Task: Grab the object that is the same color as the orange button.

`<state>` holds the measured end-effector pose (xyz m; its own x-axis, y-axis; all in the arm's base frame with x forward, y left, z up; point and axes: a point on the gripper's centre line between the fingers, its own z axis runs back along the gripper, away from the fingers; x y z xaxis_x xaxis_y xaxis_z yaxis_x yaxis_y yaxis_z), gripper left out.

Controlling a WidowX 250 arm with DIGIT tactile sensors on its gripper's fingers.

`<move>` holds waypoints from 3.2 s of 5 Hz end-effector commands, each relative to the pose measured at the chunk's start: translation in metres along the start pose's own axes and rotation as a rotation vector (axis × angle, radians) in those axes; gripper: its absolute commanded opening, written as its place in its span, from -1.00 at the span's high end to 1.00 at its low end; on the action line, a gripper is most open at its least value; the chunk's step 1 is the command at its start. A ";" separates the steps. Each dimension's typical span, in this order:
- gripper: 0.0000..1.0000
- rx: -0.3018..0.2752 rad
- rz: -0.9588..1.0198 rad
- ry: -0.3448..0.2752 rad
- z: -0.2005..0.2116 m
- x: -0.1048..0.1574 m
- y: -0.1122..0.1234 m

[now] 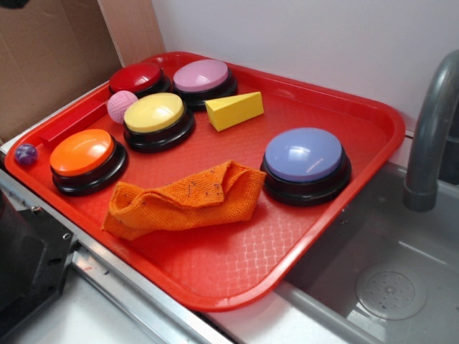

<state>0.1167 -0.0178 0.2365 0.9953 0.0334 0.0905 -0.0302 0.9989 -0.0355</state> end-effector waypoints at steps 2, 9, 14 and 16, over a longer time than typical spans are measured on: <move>-1.00 -0.040 0.010 -0.022 -0.015 0.009 -0.007; -1.00 -0.232 0.248 0.058 -0.224 0.011 -0.055; 1.00 -0.064 0.244 0.022 -0.201 0.020 -0.042; 1.00 0.061 0.229 -0.030 -0.110 0.064 -0.005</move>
<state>0.1838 -0.0221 0.1184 0.9624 0.2622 0.0716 -0.2637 0.9645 0.0129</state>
